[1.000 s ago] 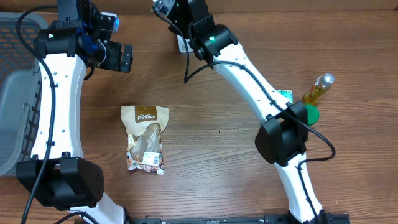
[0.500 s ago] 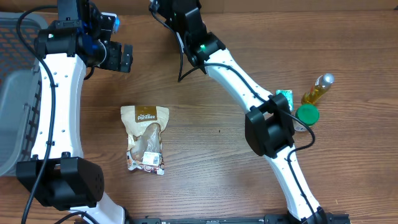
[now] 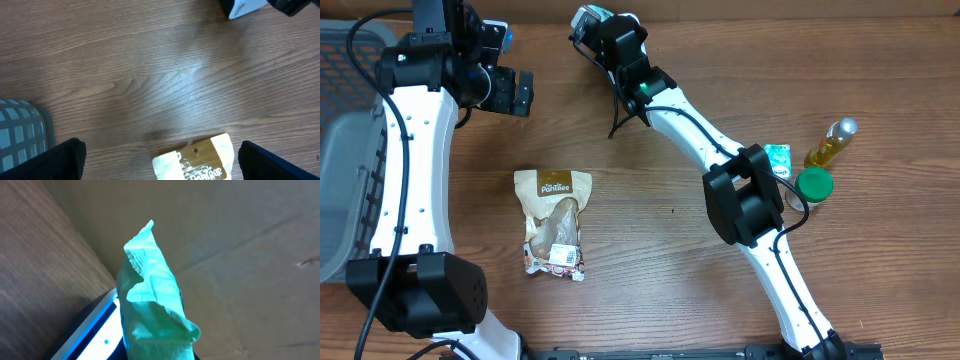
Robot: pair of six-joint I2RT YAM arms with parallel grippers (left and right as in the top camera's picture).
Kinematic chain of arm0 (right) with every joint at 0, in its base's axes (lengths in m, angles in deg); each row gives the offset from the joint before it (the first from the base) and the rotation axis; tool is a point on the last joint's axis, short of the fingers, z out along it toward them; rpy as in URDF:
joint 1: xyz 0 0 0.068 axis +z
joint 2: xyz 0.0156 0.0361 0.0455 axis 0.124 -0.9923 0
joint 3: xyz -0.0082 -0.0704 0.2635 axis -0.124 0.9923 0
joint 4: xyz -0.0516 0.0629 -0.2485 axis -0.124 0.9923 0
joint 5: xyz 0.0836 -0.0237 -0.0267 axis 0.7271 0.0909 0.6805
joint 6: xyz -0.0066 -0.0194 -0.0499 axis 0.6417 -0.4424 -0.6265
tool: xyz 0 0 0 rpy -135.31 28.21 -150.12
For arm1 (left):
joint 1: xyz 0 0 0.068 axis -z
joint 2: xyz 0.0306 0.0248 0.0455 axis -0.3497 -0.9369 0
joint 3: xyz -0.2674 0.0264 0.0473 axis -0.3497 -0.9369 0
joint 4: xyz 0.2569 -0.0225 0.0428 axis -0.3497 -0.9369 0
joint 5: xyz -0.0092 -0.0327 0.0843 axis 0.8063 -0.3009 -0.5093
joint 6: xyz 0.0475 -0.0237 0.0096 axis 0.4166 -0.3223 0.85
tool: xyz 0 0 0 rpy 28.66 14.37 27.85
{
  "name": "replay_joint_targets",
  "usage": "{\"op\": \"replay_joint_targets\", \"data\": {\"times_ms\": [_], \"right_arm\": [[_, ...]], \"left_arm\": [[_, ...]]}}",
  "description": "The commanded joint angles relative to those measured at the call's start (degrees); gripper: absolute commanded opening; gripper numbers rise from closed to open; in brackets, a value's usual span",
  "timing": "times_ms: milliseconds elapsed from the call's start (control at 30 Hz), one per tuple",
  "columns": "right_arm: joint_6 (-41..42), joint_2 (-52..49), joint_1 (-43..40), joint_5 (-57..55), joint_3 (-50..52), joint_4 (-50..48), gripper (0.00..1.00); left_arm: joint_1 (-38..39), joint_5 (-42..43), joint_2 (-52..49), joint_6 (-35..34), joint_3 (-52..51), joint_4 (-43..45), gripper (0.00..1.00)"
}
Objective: Scan the item barcode
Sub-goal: 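Hold the teal packet's barcode against the white scanner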
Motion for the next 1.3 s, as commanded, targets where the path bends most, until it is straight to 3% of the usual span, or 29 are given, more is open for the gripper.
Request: {"op": "replay_joint_targets", "data": {"times_ms": [0,333,867,1067,1267], "right_arm": [[2.14,0.81,0.42,-0.55,-0.33,1.44,0.04],[6.56,0.81,0.52,2.69,-0.33,6.95,0.04],[11.54,1.33,0.42,1.22,-0.46,5.70,0.04],[14.51,7.58,0.46,-2.10,-0.46,4.20,0.04],[21.73,17.42,0.11,-2.03,-0.46,10.27,0.04]], "left_arm": [[-0.31,-0.35,-0.26,-0.76,0.20,0.11,1.00],[-0.31,-0.35,-0.26,-0.76,0.20,0.11,1.00],[-0.31,-0.35,-0.26,-0.76,0.20,0.11,1.00],[-0.31,-0.35,-0.26,-0.76,0.20,0.11,0.99],[-0.31,-0.35,-0.26,-0.76,0.20,0.11,1.00]]}}
